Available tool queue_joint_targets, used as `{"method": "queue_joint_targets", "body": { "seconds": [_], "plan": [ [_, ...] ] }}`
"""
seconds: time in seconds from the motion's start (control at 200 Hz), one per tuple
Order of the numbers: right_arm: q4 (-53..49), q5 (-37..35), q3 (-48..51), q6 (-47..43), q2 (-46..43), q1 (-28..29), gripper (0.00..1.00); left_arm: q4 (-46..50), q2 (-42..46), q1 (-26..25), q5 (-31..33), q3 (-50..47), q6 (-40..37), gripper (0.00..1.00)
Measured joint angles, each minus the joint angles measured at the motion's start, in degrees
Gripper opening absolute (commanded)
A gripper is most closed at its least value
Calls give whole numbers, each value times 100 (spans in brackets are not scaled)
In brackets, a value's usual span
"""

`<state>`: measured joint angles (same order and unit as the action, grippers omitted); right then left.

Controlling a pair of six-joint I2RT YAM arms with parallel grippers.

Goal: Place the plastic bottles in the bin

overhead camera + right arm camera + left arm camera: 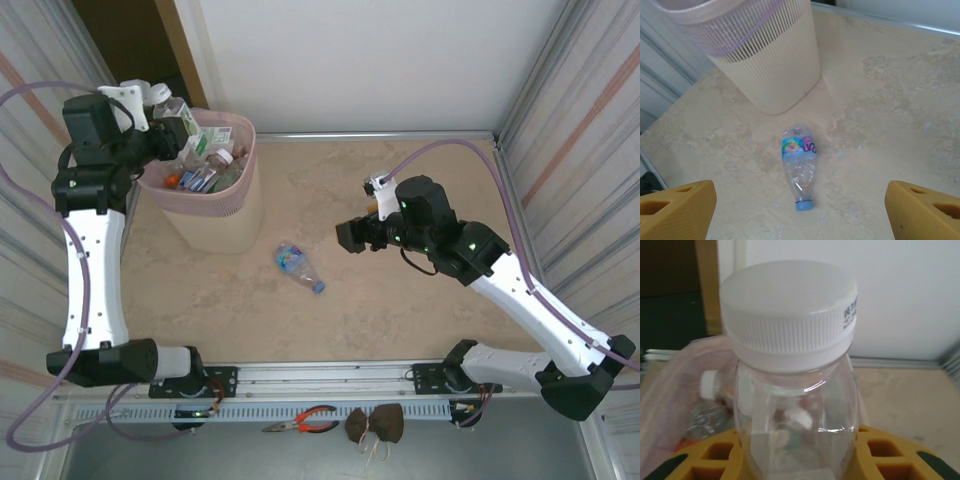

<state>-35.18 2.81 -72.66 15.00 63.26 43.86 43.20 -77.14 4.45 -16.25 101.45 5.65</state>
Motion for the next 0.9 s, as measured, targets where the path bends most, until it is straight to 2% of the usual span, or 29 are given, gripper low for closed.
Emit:
{"method": "queue_joint_targets", "body": {
  "seconds": [0.296,0.521,0.606,0.756,0.902],
  "plan": [
    [0,-2,0,0,66,0,86,507,-612,-83,1513,-7,-1519,31],
    [-2,-2,0,0,133,0,86,470,-737,-649,2723,-186,-2546,32],
    [0,-2,0,0,133,0,86,455,-887,-844,3123,-229,-2859,35],
    [-2,-2,0,0,133,0,86,455,-1132,-922,3541,-490,-3165,36],
    [-4,-2,0,0,133,0,86,431,-1235,-927,3652,-767,-3283,39]
  ]
}}
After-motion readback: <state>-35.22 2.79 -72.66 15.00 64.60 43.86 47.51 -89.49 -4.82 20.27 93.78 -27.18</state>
